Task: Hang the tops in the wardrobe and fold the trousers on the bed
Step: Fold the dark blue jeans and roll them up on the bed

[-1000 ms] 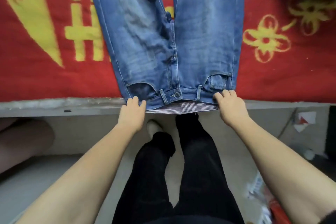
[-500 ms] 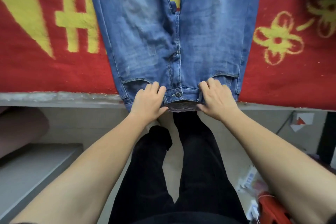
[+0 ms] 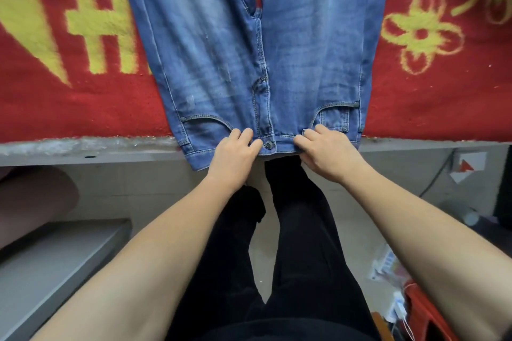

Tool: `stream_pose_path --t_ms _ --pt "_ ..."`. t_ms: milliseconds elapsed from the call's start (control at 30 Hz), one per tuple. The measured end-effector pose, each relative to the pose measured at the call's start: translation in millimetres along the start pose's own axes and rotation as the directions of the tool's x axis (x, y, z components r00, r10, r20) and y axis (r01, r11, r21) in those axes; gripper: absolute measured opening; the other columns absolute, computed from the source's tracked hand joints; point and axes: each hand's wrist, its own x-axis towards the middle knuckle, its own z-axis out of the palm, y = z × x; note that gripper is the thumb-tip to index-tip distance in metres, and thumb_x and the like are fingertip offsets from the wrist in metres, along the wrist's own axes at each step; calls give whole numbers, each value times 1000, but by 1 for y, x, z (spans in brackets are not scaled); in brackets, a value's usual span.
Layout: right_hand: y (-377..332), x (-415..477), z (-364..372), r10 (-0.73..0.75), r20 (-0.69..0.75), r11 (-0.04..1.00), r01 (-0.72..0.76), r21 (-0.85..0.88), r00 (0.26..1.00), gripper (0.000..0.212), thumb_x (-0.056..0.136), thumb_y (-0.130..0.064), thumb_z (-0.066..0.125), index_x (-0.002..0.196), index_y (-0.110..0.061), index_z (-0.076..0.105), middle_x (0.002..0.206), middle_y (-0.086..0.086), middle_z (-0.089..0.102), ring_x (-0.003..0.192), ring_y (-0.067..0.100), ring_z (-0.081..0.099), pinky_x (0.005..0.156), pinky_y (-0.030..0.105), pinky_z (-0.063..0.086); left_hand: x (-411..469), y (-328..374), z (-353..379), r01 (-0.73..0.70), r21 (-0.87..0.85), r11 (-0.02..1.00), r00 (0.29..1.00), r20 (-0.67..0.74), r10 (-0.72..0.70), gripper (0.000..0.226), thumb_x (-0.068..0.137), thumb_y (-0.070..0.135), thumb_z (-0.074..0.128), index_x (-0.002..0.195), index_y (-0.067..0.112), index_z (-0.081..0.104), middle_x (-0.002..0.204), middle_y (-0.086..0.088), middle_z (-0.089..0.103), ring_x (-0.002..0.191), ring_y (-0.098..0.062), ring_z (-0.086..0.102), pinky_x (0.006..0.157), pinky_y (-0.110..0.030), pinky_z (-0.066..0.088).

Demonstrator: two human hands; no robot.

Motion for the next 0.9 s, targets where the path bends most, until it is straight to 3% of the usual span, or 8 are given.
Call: stream_pose_path --t_ms 133,233,333,467,567,733,900 --pt "-2 3 16 75 187 997 -72 -24 980 34 89 -26 58 121 -17 55 109 8 58 101 30 51 74 39 42 2 4 11 52 11 999 954 296 -53 36 77 3 67 109 11 54 119 -7 46 104 -27 44 65 -31 35" --pt "-3 4 7 110 329 994 -98 -52 938 44 91 -35 52 133 -23 47 123 7 50 114 29 45 90 40 40 7 0 -4 77 -42 996 889 456 -49 42 85 16 58 126 14 54 130 -5 42 116 -28 41 83 -37 44" --pt "-3 5 -16 163 463 978 -206 44 871 50 93 -36 50 143 -29 43 131 10 46 123 30 43 99 43 41 10 -12 -32 336 -267 903 796 593 -121 57 84 10 48 140 21 50 142 -4 49 129 -29 44 102 -44 42" --pt "1 11 -55 220 492 917 -351 190 842 66 94 -33 50 155 -27 25 143 13 38 132 32 39 103 46 42 10 -40 -75 629 -350 694 737 555 -387 56 86 9 49 141 20 50 144 -11 52 133 -28 45 107 -34 38" --pt "-2 24 -82 245 429 885 -381 268 870 72 96 -40 51 157 -22 17 149 14 31 134 34 35 104 46 42 17 -71 -105 780 -433 452 626 534 -569 58 88 10 53 145 17 45 144 -14 51 127 -29 52 102 -31 40" --pt "-38 65 -110 193 265 850 -296 435 945 63 97 -40 52 152 -21 28 144 10 39 132 32 39 99 43 43 43 -126 -130 782 -601 166 509 463 -726 60 87 10 60 145 8 43 145 -12 49 127 -19 49 105 -28 37" --pt "-110 119 -104 143 291 789 -287 543 946 46 97 -36 52 139 -18 44 133 10 50 121 33 52 94 43 44 70 -180 -117 785 -617 54 421 468 -777 48 89 24 60 133 7 54 135 -15 56 123 -28 54 105 -42 45"
